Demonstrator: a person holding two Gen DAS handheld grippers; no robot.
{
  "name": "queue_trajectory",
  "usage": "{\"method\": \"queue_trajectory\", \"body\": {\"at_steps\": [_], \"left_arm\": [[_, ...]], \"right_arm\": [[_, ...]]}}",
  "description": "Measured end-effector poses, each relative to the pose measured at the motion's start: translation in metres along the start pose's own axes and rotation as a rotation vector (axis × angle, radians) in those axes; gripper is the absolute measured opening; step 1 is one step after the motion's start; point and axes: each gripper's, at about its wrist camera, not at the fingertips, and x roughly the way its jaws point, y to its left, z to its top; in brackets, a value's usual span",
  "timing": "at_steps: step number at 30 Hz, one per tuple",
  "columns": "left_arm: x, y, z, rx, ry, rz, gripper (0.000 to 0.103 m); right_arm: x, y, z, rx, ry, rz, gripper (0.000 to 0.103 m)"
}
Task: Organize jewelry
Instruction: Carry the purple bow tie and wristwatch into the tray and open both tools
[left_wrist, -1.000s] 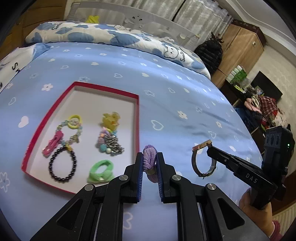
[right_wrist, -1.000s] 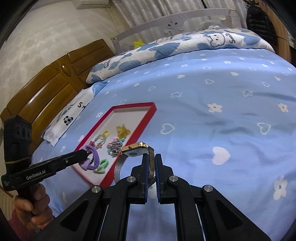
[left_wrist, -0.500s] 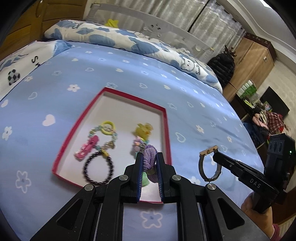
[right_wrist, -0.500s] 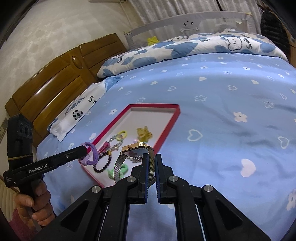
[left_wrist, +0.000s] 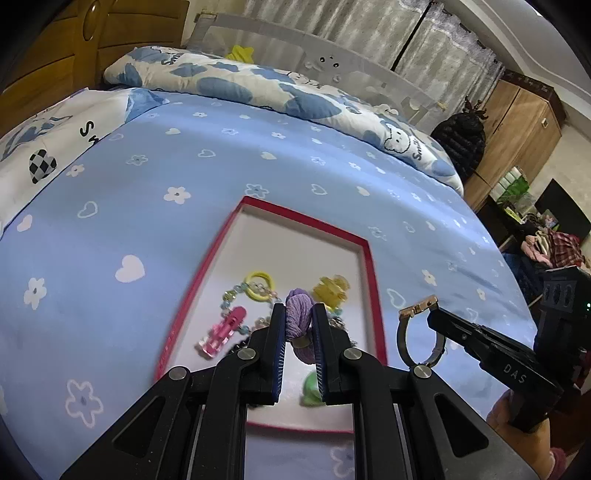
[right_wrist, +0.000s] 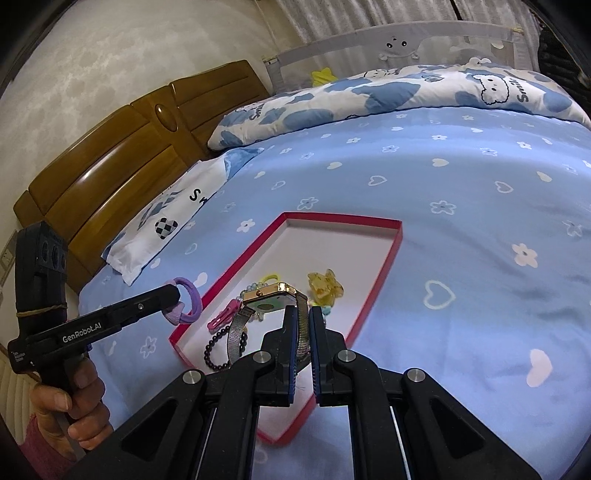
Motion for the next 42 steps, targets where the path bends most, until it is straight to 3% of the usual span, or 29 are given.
{"method": "queue_trajectory", "body": {"at_steps": [13,25,42], "left_arm": [[0.064,0.023,0.028,-0.031,0.060,0.046,0.012],[0.107,0.028,0.031,-0.043,0.122,0.069,0.013],[0.125,0.035,0.022,-0.073,0.163,0.099,0.020]], "right_arm": [[0.054,-0.006,0.007,0.013,0.075,-0.020,0.006],[0.088,-0.013,0.003,0.008,0.146,-0.050,0.006],[0.103,-0.019,0.000,0.017,0.190,-0.044,0.006]]}}
